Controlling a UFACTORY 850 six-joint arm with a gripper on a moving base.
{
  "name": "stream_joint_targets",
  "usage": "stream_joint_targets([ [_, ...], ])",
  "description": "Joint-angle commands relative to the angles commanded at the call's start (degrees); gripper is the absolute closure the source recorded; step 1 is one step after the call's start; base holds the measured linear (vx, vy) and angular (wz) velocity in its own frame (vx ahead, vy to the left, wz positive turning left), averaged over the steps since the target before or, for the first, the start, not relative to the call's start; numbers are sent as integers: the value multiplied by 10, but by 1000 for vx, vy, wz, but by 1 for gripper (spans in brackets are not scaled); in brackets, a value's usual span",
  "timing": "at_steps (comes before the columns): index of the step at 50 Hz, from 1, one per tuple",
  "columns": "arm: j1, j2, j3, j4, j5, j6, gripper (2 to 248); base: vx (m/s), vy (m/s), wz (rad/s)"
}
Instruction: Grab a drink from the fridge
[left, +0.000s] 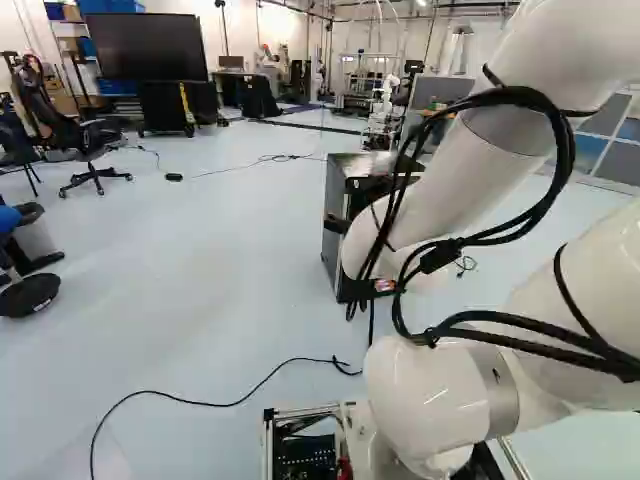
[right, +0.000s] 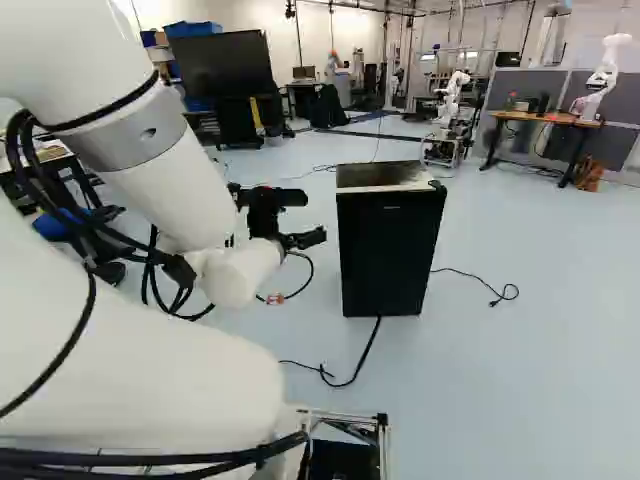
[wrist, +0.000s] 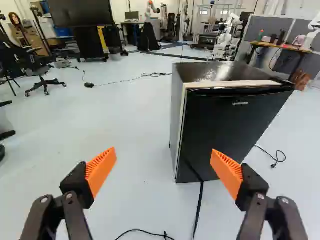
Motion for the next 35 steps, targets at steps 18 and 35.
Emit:
stream_joint_targets([
  [18, 0, 0, 0, 0, 0, 0, 3, 0, 0, 0],
  [35, 0, 0, 0, 0, 0, 0, 3, 0, 0, 0],
])
